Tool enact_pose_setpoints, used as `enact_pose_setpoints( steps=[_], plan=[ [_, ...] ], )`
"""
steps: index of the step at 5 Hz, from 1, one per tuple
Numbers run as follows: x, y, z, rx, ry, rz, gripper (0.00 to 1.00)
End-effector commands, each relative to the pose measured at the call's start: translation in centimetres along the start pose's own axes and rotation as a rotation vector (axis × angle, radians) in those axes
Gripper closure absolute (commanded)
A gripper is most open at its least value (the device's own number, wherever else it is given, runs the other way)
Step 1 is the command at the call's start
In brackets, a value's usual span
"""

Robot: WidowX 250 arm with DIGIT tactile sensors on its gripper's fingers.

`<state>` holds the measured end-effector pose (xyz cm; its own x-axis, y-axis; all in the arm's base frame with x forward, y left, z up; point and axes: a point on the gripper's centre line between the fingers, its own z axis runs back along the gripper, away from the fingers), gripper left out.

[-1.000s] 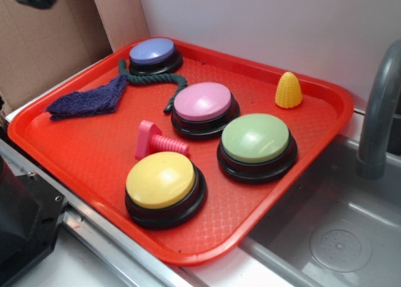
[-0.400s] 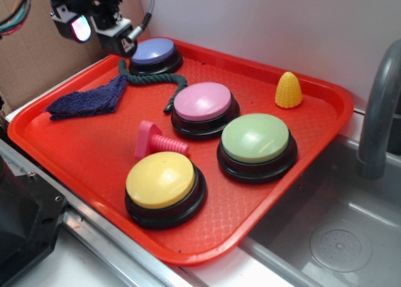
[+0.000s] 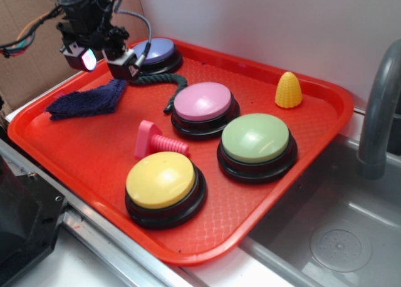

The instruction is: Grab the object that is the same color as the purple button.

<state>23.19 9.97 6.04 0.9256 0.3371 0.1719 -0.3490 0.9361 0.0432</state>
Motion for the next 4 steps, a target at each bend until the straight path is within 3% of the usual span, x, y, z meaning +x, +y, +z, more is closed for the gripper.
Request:
enact_pose_setpoints(
  steps=[1, 2, 3, 4],
  plan=[
    [1.2, 2.0, -3.2, 0.064, -0.027, 0.041, 0.00],
    [1.2, 1.5, -4.7, -0.011, -0.010, 0.023, 0.00],
    [1.1, 1.9, -5.2, -0.045, -0.005, 0.047, 0.00],
    [0.8, 2.2, -5.2, -0.086, -0.029, 0.099, 1.00]
  ],
)
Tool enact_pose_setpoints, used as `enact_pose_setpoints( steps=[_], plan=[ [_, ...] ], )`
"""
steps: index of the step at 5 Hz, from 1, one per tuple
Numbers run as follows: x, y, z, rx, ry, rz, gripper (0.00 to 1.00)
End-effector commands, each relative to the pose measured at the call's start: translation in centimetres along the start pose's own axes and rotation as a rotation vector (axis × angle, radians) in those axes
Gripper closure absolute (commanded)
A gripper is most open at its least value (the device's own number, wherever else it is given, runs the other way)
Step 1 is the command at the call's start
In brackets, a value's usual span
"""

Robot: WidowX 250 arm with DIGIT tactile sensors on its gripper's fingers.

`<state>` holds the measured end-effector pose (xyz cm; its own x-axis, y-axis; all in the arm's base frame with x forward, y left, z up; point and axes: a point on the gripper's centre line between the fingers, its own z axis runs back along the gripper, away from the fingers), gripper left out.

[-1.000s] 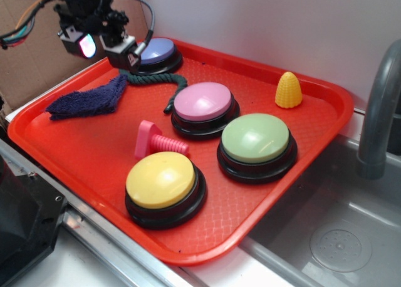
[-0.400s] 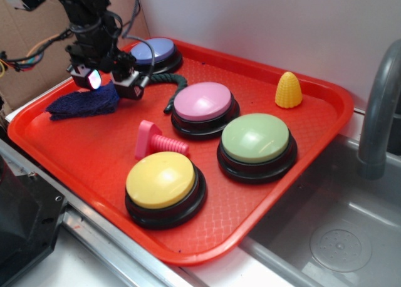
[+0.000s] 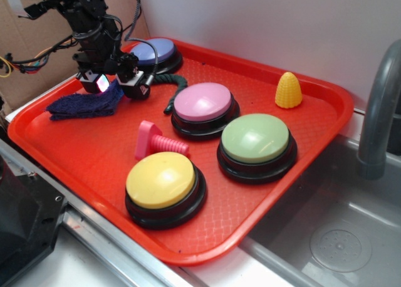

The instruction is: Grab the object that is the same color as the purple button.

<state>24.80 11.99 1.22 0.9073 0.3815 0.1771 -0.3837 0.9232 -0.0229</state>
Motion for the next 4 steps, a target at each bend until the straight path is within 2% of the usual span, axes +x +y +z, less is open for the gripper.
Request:
enact_pose_setpoints(
  steps=[1, 3, 4],
  plan=[
    [-0.6, 1.1, 0.2, -0.053, -0.022, 0.045, 1.00],
    [-0.5, 0.9, 1.1, -0.057, -0.021, 0.033, 1.00],
    [-0.2, 0.2, 3.2, -0.038, -0.015, 0.025, 1.00]
  ],
)
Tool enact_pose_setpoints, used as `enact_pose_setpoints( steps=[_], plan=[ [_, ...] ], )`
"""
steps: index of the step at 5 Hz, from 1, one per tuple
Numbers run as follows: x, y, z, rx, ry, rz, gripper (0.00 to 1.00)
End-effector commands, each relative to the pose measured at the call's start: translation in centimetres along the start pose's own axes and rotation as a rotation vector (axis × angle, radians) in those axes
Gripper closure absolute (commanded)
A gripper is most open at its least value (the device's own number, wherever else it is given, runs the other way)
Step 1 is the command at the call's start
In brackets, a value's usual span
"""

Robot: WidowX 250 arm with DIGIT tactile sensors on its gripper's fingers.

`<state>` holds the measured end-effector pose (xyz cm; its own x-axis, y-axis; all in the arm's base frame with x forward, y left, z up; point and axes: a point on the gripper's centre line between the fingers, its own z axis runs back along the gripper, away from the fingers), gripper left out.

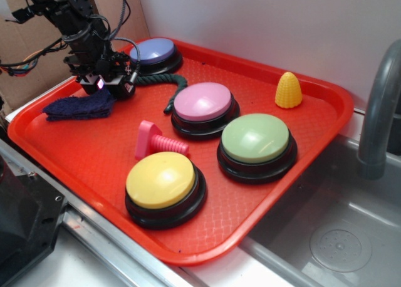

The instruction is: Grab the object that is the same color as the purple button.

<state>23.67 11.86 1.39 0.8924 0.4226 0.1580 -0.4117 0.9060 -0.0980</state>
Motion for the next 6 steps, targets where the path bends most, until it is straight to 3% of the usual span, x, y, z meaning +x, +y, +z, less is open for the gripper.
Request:
enact_pose_setpoints(
  steps=[1, 2, 4, 5, 6],
  plan=[
    [0.7, -3.0, 6.4, 0.053, -0.008, -0.040, 1.00],
    [0.1, -5.9, 9.5, 0.115, 0.001, -0.047, 1.00],
    [-2.5, -12.2, 16.9, -0.008, 0.030, -0.216, 1.00],
    [-3.1, -12.8, 17.3, -0.016, 0.017, -0.235, 1.00],
    [-2.4, -11.3, 16.5, -0.032, 0.096, -0.206, 1.00]
  ],
)
